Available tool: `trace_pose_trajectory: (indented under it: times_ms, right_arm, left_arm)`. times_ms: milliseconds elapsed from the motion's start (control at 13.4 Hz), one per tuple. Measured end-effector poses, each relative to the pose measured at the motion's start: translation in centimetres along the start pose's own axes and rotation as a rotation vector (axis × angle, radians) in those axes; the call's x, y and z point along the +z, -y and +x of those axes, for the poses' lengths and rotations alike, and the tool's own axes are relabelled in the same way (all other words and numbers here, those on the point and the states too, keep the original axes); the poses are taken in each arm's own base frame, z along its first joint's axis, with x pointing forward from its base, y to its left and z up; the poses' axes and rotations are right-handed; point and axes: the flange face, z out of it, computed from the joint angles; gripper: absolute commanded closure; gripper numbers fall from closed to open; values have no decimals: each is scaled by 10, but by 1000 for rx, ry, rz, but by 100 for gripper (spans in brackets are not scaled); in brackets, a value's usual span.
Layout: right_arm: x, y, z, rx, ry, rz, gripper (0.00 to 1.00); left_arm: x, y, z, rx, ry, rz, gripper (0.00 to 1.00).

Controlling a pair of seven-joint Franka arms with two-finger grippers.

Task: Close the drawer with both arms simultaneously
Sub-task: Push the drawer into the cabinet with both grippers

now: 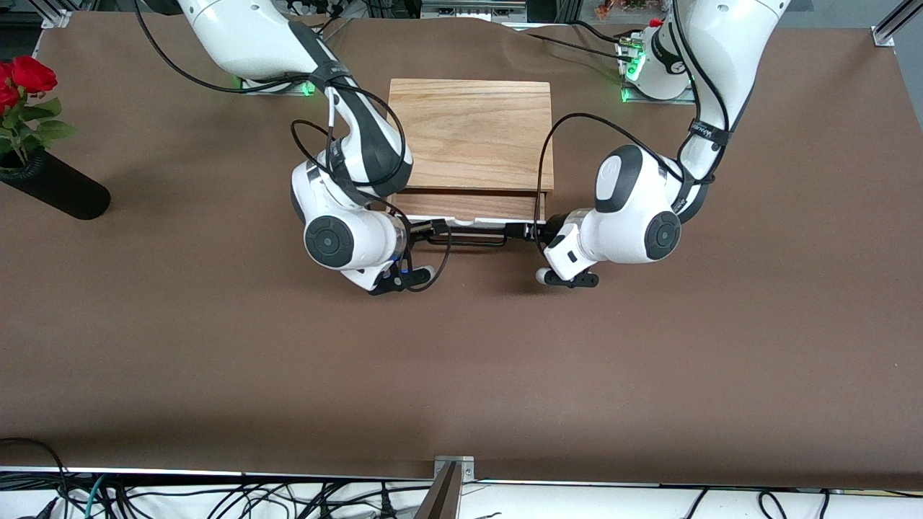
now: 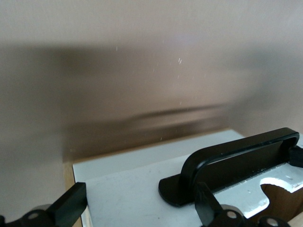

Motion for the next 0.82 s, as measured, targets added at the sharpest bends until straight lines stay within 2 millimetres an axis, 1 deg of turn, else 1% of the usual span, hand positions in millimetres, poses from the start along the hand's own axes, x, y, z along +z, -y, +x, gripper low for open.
trace_pose_trajectory:
  times_ms: [150, 374, 599, 823]
  right_arm:
    - [5, 5, -6, -9, 42, -5, 0]
    - [12, 9, -14, -17, 101, -15, 0]
    - [16, 7, -21, -17, 162, -26, 0]
    - [16, 5, -22, -14, 172, -27, 0]
  left_arm:
    - [6, 1, -11, -4, 43, 8, 0]
    - [17, 2, -34, 0, 81, 25, 0]
    - [17, 2, -38, 5, 65, 28, 0]
    - [16, 3, -41, 8, 66, 27, 0]
